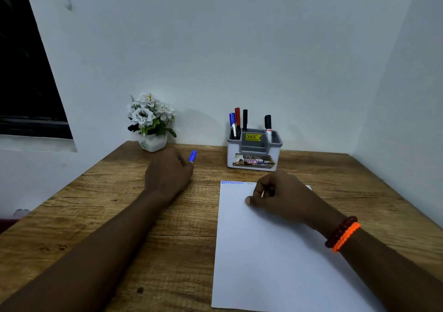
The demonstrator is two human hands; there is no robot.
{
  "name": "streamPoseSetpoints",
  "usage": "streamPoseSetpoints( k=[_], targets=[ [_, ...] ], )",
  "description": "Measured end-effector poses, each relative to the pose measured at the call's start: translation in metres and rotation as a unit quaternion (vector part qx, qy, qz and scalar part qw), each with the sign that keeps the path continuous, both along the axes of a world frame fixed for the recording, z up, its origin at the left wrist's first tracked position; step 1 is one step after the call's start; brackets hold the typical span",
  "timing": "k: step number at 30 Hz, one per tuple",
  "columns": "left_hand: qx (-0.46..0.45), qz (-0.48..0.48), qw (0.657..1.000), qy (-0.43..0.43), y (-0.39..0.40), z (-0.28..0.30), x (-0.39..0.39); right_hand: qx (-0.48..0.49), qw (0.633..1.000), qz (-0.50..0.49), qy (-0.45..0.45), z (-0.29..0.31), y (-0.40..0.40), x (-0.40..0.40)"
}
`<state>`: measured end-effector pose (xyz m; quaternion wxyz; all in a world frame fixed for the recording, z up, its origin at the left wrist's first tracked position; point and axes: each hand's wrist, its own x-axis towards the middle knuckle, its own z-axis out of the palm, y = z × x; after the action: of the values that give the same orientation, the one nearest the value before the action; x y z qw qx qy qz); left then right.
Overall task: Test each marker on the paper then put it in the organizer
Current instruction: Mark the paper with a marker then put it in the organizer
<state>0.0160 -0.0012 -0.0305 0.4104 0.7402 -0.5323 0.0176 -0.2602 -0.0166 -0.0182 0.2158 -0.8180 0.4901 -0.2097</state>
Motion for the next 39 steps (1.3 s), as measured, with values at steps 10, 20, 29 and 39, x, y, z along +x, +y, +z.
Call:
streamPoseSetpoints(
  k=[10,20,29,39],
  targets=[
    [-0.012,-0.278,0.912,0.302,0.026,0.021,-0.072,0.122,0.925,-0.017,-0.359,0.017,0.018,0.007],
    [-0.006,-0.327,0.904,0.277,0.033,0.014,-0.092,0.154,0.908,-0.007,-0.389,0.012,0.028,0.019],
    [-0.017,-0.295,0.852,0.432,0.029,0.02,-0.076,0.202,0.921,0.009,-0.334,0.011,0.035,0.025],
    [-0.015,-0.334,0.824,0.458,0.027,0.017,-0.081,0.167,0.914,0.033,-0.367,0.01,0.037,0.023]
  ],
)
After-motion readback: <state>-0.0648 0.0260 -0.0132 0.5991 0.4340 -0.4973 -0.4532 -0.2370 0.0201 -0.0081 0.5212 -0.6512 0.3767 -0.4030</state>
